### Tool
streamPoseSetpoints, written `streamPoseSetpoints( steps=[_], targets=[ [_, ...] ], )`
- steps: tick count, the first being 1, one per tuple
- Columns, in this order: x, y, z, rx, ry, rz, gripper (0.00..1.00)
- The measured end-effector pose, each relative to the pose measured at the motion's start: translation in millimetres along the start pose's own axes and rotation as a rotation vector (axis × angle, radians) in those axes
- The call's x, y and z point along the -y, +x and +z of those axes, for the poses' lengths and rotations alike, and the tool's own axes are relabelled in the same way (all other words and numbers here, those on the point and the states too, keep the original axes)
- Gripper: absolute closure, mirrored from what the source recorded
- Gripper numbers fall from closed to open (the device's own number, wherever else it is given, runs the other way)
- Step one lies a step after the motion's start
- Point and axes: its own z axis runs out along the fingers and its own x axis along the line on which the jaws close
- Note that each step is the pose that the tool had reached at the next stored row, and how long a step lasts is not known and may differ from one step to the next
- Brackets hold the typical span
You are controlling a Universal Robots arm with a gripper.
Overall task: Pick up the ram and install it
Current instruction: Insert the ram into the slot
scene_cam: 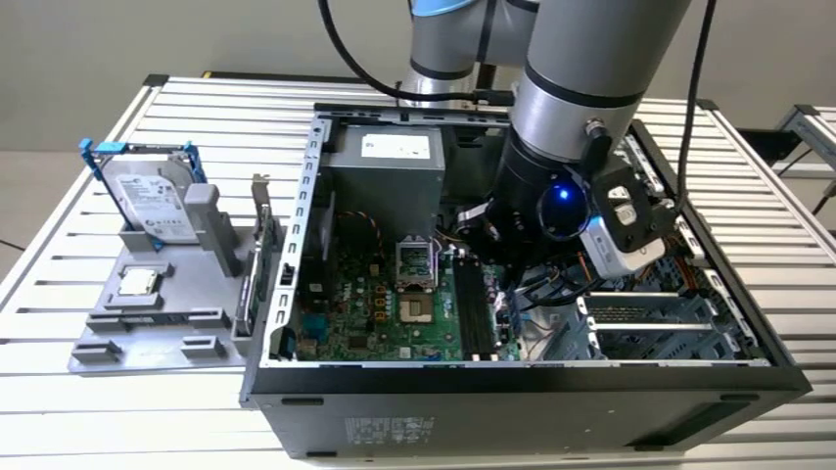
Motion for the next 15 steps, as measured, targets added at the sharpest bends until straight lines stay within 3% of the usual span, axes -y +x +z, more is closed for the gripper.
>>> streamPoseSetpoints(
  steps=[15],
  targets=[
    [-0.2, -0.5, 9.9, 0.0, -0.0001, 0.0, 1.0]
  ],
)
